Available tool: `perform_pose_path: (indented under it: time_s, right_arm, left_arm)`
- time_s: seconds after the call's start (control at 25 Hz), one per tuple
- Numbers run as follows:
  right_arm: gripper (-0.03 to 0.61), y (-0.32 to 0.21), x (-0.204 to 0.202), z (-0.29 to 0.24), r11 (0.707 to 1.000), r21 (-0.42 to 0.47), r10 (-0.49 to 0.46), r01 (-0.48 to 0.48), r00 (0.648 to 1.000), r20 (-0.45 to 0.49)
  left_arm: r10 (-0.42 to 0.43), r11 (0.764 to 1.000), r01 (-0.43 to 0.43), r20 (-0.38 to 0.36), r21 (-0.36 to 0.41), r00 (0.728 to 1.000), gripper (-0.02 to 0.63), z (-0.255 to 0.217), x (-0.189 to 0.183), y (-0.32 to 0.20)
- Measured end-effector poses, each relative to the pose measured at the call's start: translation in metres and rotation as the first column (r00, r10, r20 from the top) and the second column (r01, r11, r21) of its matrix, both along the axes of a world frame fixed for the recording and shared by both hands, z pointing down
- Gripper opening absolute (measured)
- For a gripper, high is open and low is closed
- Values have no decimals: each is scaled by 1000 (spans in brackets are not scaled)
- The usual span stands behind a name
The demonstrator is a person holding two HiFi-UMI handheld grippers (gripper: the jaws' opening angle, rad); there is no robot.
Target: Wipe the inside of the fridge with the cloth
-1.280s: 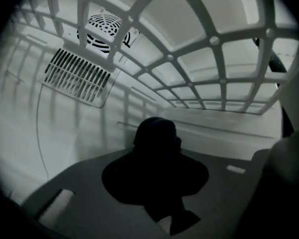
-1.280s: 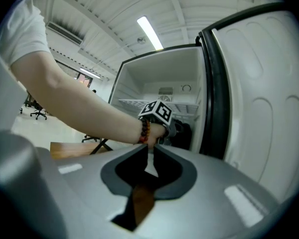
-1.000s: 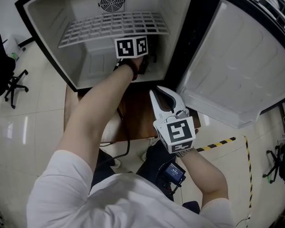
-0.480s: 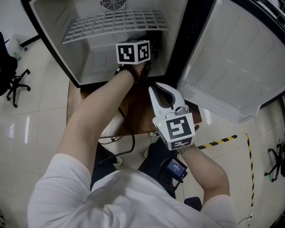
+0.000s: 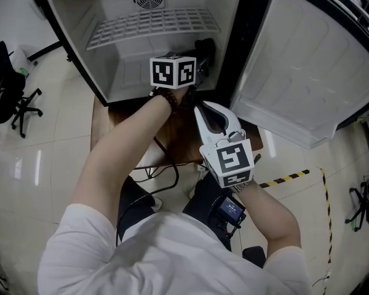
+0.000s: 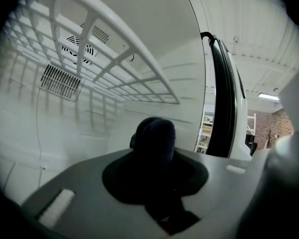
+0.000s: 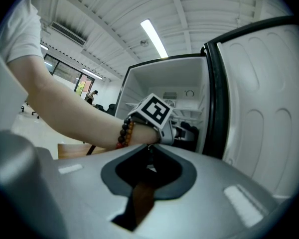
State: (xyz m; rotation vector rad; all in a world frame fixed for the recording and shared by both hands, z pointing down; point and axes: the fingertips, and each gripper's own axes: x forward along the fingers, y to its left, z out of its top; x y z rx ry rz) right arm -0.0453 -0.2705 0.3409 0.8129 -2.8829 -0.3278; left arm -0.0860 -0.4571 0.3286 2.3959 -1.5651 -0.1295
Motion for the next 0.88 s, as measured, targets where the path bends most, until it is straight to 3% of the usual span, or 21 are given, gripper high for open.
perform_pose_path:
  time_s: [0.4,0.88]
  right_arm:
    - [37,15,4,-7,1000,21,-3,3,1000,1]
    - [43,5,11,-4,1000,-7,31,-31,999,-12]
  left_arm:
    - [95,995,-95,5,0,995,106,-3,30,34]
    - [71,997,-71,0,11,997,107,-10,18,44]
